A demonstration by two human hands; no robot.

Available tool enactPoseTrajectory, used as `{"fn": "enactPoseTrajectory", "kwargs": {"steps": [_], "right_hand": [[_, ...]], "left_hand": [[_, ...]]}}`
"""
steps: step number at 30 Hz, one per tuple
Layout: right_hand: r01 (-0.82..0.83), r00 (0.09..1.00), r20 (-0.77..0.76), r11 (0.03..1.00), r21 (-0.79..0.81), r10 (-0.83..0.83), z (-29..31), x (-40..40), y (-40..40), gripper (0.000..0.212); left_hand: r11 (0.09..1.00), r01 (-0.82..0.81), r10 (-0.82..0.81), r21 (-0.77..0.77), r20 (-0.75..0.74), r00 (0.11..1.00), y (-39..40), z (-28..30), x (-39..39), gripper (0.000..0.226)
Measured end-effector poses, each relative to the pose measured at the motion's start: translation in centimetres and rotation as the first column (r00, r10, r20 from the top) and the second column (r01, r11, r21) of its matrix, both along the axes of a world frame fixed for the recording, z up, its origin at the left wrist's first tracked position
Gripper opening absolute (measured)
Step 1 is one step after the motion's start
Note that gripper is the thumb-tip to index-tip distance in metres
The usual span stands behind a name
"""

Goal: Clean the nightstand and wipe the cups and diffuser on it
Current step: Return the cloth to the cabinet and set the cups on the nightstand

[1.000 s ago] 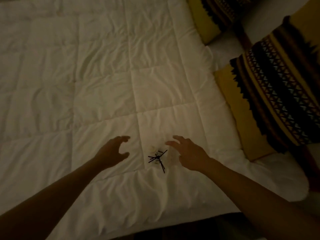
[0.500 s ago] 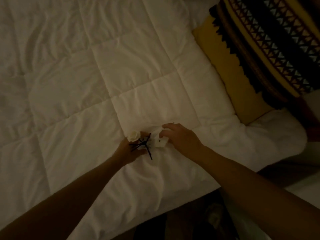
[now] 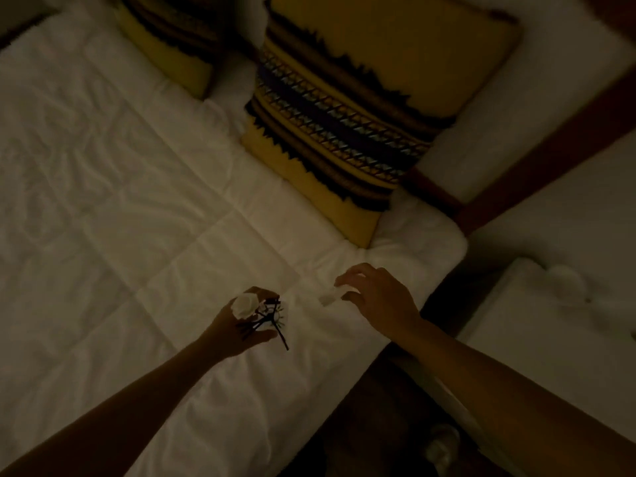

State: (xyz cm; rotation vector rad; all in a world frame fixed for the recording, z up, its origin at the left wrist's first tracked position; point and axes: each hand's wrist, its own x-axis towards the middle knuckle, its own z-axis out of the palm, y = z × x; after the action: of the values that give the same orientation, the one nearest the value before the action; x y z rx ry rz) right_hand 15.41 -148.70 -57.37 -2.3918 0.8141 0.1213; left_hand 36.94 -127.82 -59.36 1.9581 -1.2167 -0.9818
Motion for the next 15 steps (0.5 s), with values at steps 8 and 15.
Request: {"fn": "enactPoseTrajectory", "kwargs": {"steps": [8,15], "right_hand": [[0.349,0.936,0.009,0.928,-0.127,-0.351,3.0,-17.4,-5.0,0.031],[0.57,0.789,-0.077,0.773,-0.28,-0.61,4.2,-35.5,-6.0,0.026]], "left_hand": [[0.952,0.279,-0.291,-0.127,-0.093,0.952,-12.8,3.2,-13.2,0.05],[0.901,0.418,-0.431,-0.118,-0.112,0.896,-20.2,3.0,-29.3,0.069]]}}
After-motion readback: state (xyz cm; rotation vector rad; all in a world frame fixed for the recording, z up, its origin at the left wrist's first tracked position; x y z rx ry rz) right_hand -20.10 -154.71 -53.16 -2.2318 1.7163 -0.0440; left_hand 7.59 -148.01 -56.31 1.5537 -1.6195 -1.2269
